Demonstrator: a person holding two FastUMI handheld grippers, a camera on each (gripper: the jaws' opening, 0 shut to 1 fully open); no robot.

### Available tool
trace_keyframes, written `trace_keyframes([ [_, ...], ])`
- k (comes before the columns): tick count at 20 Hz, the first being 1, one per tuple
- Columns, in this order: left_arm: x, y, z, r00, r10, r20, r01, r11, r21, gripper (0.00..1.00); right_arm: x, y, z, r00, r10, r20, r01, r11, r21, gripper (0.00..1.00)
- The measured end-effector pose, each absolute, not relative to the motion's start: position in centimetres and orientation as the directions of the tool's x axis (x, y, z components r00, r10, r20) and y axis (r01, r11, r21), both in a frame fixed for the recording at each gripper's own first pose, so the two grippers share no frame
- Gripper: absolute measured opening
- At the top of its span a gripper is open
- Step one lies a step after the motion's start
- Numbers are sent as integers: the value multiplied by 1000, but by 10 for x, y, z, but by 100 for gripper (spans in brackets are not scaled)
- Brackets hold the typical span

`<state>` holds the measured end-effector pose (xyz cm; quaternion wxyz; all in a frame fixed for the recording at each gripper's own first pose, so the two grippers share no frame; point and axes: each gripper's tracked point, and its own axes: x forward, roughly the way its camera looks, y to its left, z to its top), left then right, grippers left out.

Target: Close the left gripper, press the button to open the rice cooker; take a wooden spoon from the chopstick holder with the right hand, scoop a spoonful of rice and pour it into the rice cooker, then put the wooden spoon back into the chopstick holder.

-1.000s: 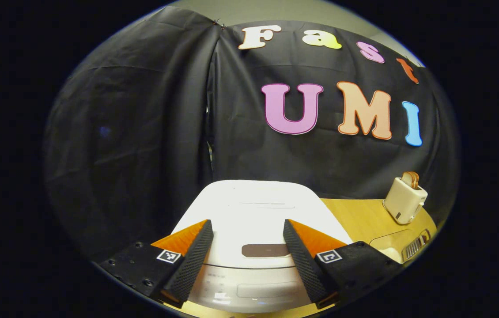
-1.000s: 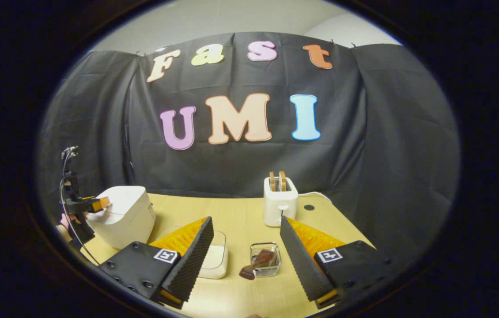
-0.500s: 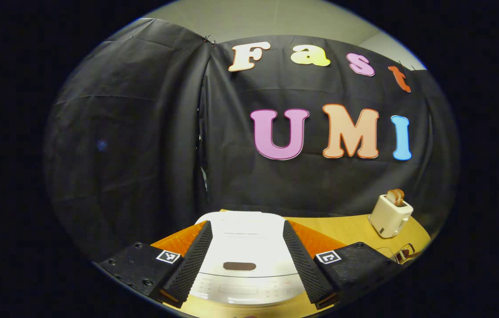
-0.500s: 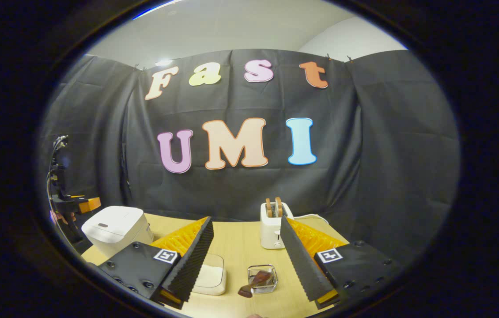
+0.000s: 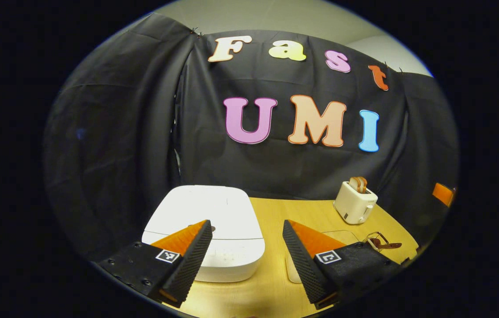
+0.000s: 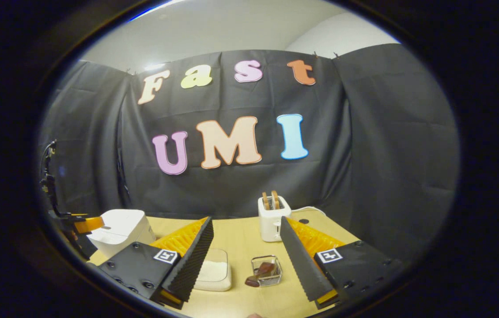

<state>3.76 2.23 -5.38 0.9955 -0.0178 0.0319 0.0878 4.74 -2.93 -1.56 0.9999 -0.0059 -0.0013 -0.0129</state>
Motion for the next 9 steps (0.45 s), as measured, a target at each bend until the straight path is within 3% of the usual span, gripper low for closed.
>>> trace_keyframes([
  [9,34,31,-59,989,123,-88,-124,992,-10,95,29,-12,-23,999,-41,-3,41,999,-18,100],
])
